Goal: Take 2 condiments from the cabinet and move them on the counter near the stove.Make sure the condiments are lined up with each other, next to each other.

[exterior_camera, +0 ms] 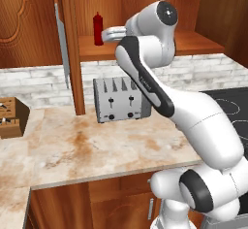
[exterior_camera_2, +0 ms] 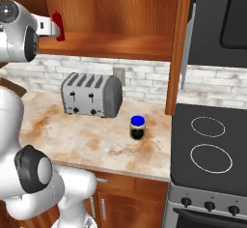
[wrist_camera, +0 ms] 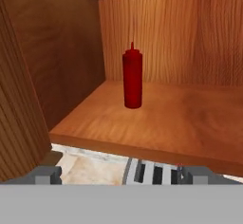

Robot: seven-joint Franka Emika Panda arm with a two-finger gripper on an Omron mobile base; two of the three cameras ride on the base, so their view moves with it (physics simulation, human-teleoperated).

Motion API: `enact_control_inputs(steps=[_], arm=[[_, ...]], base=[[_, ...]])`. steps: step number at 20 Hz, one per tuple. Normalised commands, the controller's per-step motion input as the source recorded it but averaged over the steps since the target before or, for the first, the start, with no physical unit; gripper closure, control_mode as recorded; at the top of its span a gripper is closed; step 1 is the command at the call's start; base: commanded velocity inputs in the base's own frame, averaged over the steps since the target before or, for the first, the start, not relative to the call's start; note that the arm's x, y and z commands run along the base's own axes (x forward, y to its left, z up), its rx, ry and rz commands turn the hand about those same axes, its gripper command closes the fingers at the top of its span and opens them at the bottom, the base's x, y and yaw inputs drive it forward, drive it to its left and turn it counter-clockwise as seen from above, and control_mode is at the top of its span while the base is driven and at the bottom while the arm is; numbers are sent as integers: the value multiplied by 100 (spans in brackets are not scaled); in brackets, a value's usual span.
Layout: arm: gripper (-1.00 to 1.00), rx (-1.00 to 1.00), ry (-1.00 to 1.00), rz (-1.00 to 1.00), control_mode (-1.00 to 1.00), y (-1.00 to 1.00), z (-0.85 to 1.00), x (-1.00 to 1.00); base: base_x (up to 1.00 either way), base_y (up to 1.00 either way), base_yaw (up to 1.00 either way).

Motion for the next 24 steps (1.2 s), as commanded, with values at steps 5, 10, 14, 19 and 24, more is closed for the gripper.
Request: enact_control_inputs(steps=[5,10,14,19,24], arm=[[-100,0,0,0,-100,6,0,46],[-100,0,-2,0,-100,15,0,41],[-100,0,-2,0,-100,18,0,44],[-100,0,0,-1,-100,12,0,45],[-100,0,0,-1,-100,10,0,45]], base=[[0,0,0],[0,0,0],[0,0,0],[0,0,0],[0,0,0]])
